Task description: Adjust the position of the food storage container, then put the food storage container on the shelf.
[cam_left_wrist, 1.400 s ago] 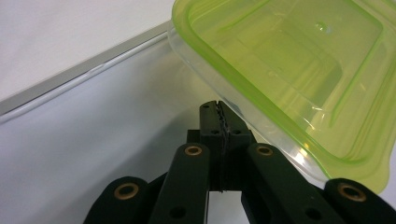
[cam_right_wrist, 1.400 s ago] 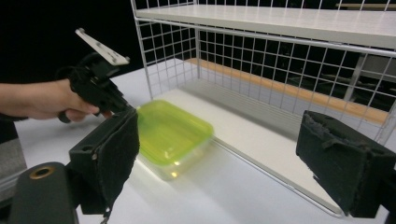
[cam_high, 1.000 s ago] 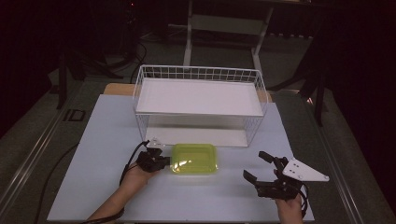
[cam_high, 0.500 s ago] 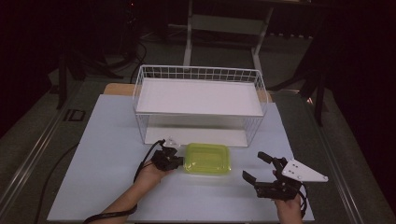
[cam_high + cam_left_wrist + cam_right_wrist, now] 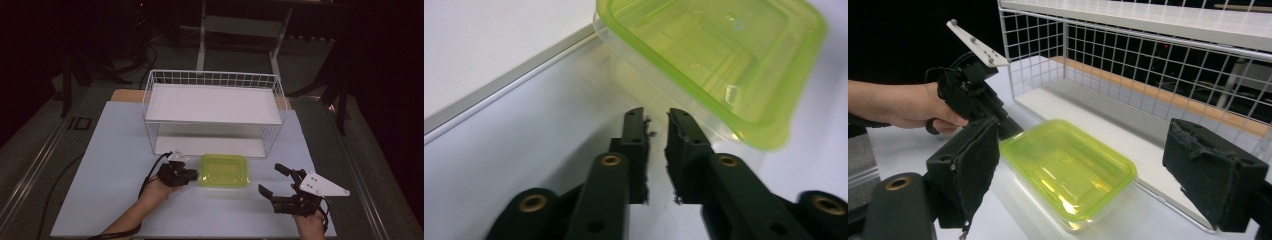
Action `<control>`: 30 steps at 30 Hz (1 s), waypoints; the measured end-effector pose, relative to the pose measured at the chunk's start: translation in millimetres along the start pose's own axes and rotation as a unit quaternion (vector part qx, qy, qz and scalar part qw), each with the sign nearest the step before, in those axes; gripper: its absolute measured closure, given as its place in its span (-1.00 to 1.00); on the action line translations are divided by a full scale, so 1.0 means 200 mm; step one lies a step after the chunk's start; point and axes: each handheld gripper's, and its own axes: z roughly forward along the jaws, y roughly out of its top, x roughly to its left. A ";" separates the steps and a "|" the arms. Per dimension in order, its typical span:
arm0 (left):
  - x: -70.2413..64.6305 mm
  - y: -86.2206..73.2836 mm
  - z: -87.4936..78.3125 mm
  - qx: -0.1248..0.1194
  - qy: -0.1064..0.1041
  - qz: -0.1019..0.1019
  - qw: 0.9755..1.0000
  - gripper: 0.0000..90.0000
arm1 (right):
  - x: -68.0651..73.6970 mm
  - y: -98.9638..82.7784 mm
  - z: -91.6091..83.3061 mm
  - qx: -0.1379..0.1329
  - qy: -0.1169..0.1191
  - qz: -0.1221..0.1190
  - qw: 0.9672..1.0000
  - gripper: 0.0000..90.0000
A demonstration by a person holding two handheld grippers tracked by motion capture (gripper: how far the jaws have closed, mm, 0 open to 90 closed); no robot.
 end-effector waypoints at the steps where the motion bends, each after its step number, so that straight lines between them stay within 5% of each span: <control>1: 0.00 -0.01 -0.02 -0.004 0.001 -0.002 1.000 0.48 | 0.00 0.00 0.00 0.000 0.004 0.003 1.000 -0.67; 7: -0.03 -0.05 -0.16 -0.031 -0.008 0.000 0.999 0.16 | 0.00 -0.02 0.01 0.018 -0.009 0.011 1.000 -0.68; 12: -0.04 -0.07 -0.24 -0.061 -0.019 -0.007 0.998 -0.51 | -0.02 -0.02 0.02 0.029 -0.001 0.029 0.999 -0.64; 13: -0.06 -0.07 -0.28 -0.066 -0.026 0.000 0.997 -0.51 | -0.03 -0.02 0.03 0.033 0.002 0.034 0.999 -0.65; 14: -0.07 -0.06 -0.30 -0.071 -0.029 0.004 0.997 -0.68 | -0.02 -0.02 0.03 0.030 -0.011 0.038 0.999 -0.65; 20: -0.09 -0.01 -0.36 -0.102 -0.046 -0.012 0.994 -0.75 | -0.02 0.00 0.08 0.053 -0.012 0.043 0.998 -0.60; 25: -0.07 0.02 -0.32 -0.099 -0.035 -0.037 0.994 -0.74 | -0.04 0.02 0.12 0.075 0.006 0.048 0.996 -0.64; 30: -0.05 0.07 -0.26 -0.090 -0.047 -0.060 0.993 -0.74 | -0.05 0.05 0.15 0.070 -0.009 0.027 0.997 -0.66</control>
